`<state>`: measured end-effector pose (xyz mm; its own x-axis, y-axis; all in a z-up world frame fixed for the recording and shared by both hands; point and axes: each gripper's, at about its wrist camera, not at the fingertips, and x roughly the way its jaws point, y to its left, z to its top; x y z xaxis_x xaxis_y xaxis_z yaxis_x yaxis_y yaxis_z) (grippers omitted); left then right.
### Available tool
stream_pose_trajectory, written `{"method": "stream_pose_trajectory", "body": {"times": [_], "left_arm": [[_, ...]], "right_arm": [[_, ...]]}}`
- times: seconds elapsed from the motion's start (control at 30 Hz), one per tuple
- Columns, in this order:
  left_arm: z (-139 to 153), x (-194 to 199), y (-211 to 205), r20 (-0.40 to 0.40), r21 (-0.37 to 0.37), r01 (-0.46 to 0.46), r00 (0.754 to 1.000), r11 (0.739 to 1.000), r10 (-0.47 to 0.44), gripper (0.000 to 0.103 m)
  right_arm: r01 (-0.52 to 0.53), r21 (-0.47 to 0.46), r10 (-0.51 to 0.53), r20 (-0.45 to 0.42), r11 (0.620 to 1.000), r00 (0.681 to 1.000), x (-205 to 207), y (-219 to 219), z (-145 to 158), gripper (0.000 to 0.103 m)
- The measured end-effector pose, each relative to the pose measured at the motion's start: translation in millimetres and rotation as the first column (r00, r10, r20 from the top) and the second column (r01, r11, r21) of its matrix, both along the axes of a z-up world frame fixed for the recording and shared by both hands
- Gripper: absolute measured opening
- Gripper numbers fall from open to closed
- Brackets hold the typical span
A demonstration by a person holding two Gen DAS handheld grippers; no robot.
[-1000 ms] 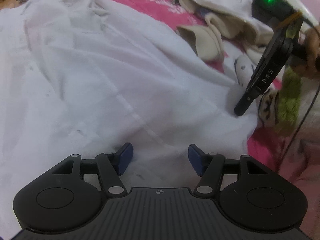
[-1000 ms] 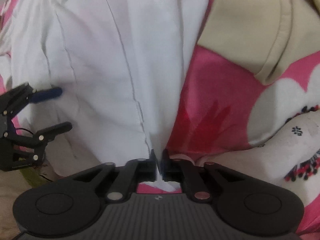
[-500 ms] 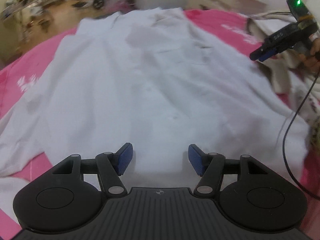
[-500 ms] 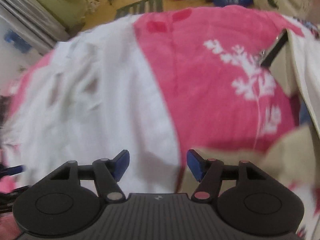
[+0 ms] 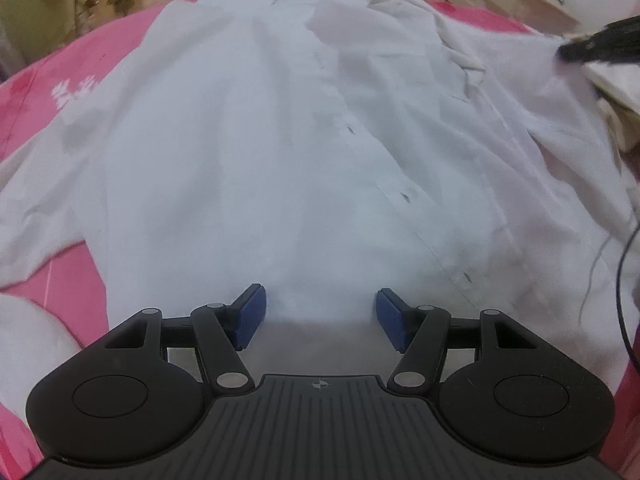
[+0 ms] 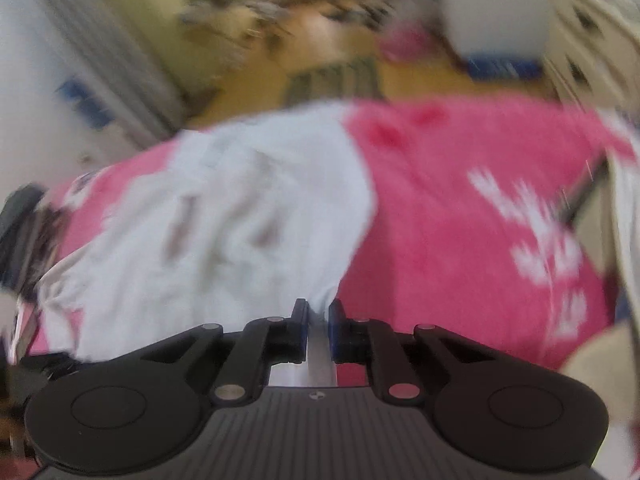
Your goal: Fold clothes
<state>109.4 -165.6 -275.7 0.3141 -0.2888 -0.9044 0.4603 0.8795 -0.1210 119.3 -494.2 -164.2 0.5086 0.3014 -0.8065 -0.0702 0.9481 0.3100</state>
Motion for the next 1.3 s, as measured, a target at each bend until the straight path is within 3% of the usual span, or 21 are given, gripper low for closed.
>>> {"method": "stream_pose_trajectory", "body": {"times": [0.1,0.17,0.37,0.53,0.57,0.63,0.7,0.8,0.87,0.93,1.03,1.1,1.13,1.2,1.3], "left_arm": [[1,3,6,-0.017,-0.026,-0.031,0.999,0.999,0.03,0.062],[2,5,11,-0.023,-0.038,-0.051,0.998,0.998,0.05,0.061],[11,15,35,-0.032,-0.073,-0.134,0.991,0.988,0.132,0.061],[17,27,60,-0.016,-0.092,-0.204,0.979,0.975,0.204,0.061],[19,29,65,-0.012,-0.098,-0.217,0.976,0.971,0.217,0.061],[20,34,68,-0.008,-0.12,-0.232,0.973,0.965,0.233,0.061],[23,33,72,-0.005,-0.14,-0.232,0.972,0.962,0.234,0.061],[25,32,68,0.013,-0.169,-0.202,0.978,0.965,0.207,0.061],[27,28,60,0.031,-0.179,-0.175,0.983,0.968,0.183,0.061],[29,26,51,0.045,-0.188,-0.142,0.987,0.972,0.153,0.061],[33,19,35,0.066,-0.197,-0.072,0.994,0.978,0.087,0.061],[34,11,23,0.074,-0.202,-0.019,0.997,0.979,0.034,0.061],[35,7,17,0.078,-0.204,0.008,0.997,0.979,0.008,0.061],[33,-1,5,0.065,-0.204,0.056,0.997,0.977,-0.043,0.061],[29,-15,-12,0.06,-0.177,0.103,0.994,0.979,-0.094,0.061]], "right_arm": [[-0.15,-0.052,0.155,0.107,0.987,0.982,-1,45,33,0.011],[-0.277,-0.1,0.29,0.151,0.956,0.945,-2,86,44,0.011],[-0.567,-0.144,0.584,0.137,0.811,0.8,-4,202,12,0.012],[-0.716,-0.248,0.75,0.07,0.652,0.658,-33,268,-43,0.016],[-0.733,-0.263,0.768,0.051,0.627,0.638,-39,275,-53,0.018],[-0.747,-0.275,0.783,0.043,0.606,0.62,-47,279,-55,0.04],[-0.759,-0.286,0.798,0.034,0.584,0.602,-55,283,-58,0.049],[-0.736,-0.236,0.768,0.083,0.634,0.635,-55,257,-23,0.056],[-0.691,-0.153,0.707,0.101,0.706,0.7,-50,228,6,0.063],[-0.607,-0.075,0.611,0.093,0.791,0.786,-42,187,30,0.069],[-0.411,-0.078,0.41,-0.027,0.908,0.912,-34,130,38,0.069],[-0.246,-0.011,0.241,-0.151,0.969,0.959,-32,95,24,0.069],[-0.157,0.014,0.156,-0.215,0.988,0.964,-31,77,17,0.069],[0.004,0.086,0.025,-0.331,0.996,0.943,-36,51,-11,0.069],[0.157,0.041,-0.124,-0.44,0.987,0.889,-47,33,-59,0.068]]}}
